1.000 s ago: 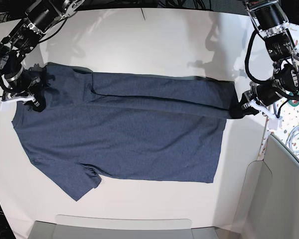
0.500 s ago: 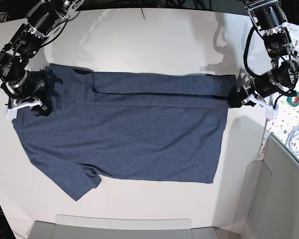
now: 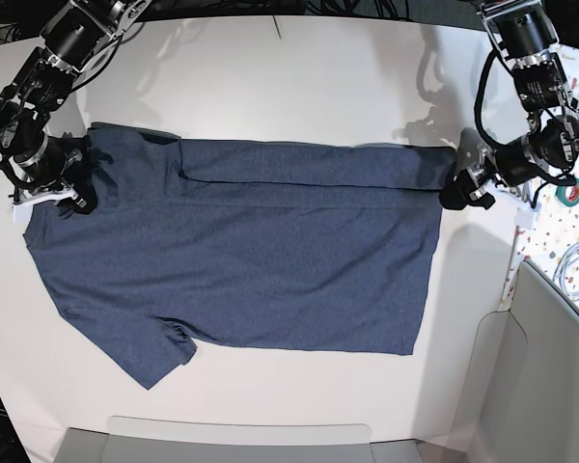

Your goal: Layout the t-shirt on the table in an organized manner, then fold the t-shirt properly

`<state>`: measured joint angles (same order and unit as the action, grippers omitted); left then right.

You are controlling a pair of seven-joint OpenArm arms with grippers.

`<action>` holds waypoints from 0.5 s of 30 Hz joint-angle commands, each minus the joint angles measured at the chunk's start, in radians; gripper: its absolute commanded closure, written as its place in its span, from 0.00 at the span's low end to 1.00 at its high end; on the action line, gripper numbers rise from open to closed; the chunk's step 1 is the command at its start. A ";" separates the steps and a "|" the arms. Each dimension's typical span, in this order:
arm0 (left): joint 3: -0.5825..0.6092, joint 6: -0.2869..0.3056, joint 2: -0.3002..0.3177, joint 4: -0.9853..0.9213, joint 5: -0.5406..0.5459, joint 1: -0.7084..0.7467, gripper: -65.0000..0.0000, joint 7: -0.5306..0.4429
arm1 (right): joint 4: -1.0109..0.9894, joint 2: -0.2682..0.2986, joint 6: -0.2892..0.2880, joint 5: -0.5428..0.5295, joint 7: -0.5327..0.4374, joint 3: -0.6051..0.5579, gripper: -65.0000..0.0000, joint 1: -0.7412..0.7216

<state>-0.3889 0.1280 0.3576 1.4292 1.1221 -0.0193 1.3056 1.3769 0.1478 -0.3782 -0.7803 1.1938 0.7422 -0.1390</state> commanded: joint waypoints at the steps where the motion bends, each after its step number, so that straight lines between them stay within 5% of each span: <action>1: -0.008 0.002 0.019 0.008 0.028 -0.012 0.56 -0.004 | 0.017 0.026 -0.008 -0.017 -0.015 0.001 0.91 -0.020; 9: -0.012 0.002 0.021 0.009 0.029 -0.011 0.57 0.029 | 0.028 0.031 -0.008 -0.060 -0.015 0.010 0.39 -0.020; 15: -0.012 0.002 0.016 0.014 0.031 0.015 0.57 0.038 | 0.028 0.037 -0.008 -0.225 -0.015 0.101 0.32 -0.014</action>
<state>-0.3939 0.1280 0.3599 1.4250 1.1286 0.0143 1.3392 1.3846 0.1677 -0.3779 -0.9852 1.1931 0.8444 -0.1379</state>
